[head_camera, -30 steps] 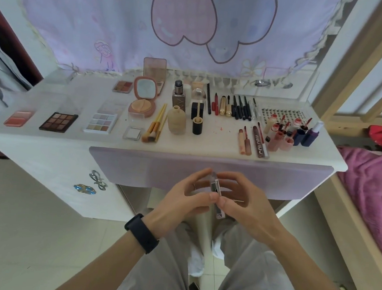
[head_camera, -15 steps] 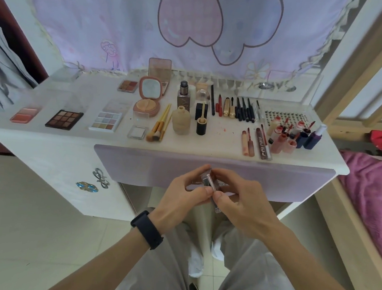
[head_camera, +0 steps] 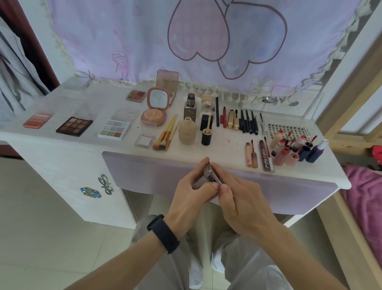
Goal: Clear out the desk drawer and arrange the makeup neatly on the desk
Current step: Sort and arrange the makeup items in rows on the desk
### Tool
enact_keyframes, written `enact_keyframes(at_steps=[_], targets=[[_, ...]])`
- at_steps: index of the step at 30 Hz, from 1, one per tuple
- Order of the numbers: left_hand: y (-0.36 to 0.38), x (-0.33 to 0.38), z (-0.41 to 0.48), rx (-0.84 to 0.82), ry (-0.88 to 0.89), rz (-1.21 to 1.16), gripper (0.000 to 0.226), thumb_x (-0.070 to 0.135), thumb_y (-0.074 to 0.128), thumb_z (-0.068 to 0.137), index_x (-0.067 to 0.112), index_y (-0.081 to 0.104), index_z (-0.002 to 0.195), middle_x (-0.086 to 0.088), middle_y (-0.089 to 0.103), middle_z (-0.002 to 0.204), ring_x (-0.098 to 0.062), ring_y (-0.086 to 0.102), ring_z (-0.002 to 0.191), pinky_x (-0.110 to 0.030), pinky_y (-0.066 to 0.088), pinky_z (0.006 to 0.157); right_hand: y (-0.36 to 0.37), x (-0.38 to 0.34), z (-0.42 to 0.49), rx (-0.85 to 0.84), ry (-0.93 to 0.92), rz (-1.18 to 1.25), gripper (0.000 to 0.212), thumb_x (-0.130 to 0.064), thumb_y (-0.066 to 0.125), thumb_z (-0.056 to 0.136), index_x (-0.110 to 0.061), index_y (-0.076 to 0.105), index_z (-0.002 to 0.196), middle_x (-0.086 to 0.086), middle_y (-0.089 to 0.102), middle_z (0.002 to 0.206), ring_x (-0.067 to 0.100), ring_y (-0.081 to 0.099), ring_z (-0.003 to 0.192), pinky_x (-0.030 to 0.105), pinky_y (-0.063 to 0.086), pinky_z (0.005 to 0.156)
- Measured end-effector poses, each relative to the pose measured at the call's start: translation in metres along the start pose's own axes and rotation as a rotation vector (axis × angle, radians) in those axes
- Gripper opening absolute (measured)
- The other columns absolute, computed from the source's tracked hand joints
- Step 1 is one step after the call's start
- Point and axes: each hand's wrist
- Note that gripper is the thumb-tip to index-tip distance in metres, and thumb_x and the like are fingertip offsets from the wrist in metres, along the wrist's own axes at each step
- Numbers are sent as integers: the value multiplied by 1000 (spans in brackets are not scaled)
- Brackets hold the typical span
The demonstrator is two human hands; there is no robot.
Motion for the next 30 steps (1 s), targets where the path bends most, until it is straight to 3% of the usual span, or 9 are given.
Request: enact_keyframes(at_steps=[5, 10, 13, 15, 17, 20, 22, 25, 30], targets=[[-2, 5, 2, 5, 17, 9, 102, 39, 66, 54, 15, 40, 151, -16, 60, 135, -30, 60, 123, -53, 48, 105, -1, -6, 4, 72, -49, -36, 67, -39, 20, 98, -3, 51, 145, 11, 70, 126, 24, 70, 100, 30, 52, 83], [0, 9, 4, 11, 50, -29, 103, 35, 65, 51, 16, 40, 150, -16, 61, 129, -31, 64, 114, -51, 51, 101, -1, -3, 7, 74, -95, -77, 64, -36, 24, 98, -1, 51, 144, 12, 72, 119, 25, 70, 88, 14, 37, 75], [1, 7, 7, 18, 103, -72, 90, 31, 66, 54, 28, 43, 141, -19, 60, 122, -26, 66, 97, -45, 58, 89, -2, 3, 8, 39, -98, -57, 63, -39, 24, 99, -9, 48, 148, 7, 70, 126, 21, 69, 93, 14, 40, 79], [-1, 6, 9, 12, 149, -13, 87, 29, 69, 56, 36, 40, 137, -11, 58, 128, -21, 66, 104, -41, 58, 89, -5, 9, 8, -18, -6, 140, 61, -43, 27, 96, -24, 45, 151, -4, 64, 136, 9, 63, 112, 18, 46, 95], [-6, 4, 11, -20, 233, 155, 92, 31, 74, 58, 41, 33, 140, 8, 54, 134, -15, 62, 116, -40, 56, 96, -10, 15, 10, -54, 122, 459, 54, -48, 37, 95, -37, 50, 147, -15, 61, 139, 2, 54, 128, 24, 43, 105], [-15, 4, 15, -133, 358, 452, 106, 37, 80, 62, 41, 17, 147, 23, 45, 140, -8, 53, 128, -34, 50, 104, -22, 19, 18, -184, 383, 762, 63, -78, 58, 81, -52, 50, 137, -13, 66, 131, 3, 65, 114, 33, 52, 98], [-20, 6, 18, -209, 394, 560, 114, 38, 82, 62, 48, 9, 148, 16, 38, 149, -9, 47, 134, -38, 45, 110, -25, 20, 22, -288, 483, 833, 68, -65, 71, 80, -44, 47, 140, -6, 74, 117, 15, 74, 101, 33, 60, 85], [-25, 8, 19, -278, 390, 577, 115, 34, 85, 65, 44, 9, 151, 7, 33, 155, -12, 42, 139, -43, 40, 114, -22, 20, 24, -247, 482, 868, 61, -31, 74, 88, -34, 47, 142, -5, 76, 110, 23, 76, 95, 28, 61, 74], [-35, 19, 14, -312, 75, 261, 95, 49, 74, 69, 46, 25, 150, 4, 45, 148, -17, 55, 127, -47, 45, 109, -20, 20, 21, -154, 422, 892, 66, -23, 80, 84, -38, 49, 140, -3, 73, 120, 22, 73, 105, 37, 61, 86]])
Point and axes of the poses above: each hand's wrist, its own z-axis towards the middle knuckle, its own y-axis out of the palm, x = y × z
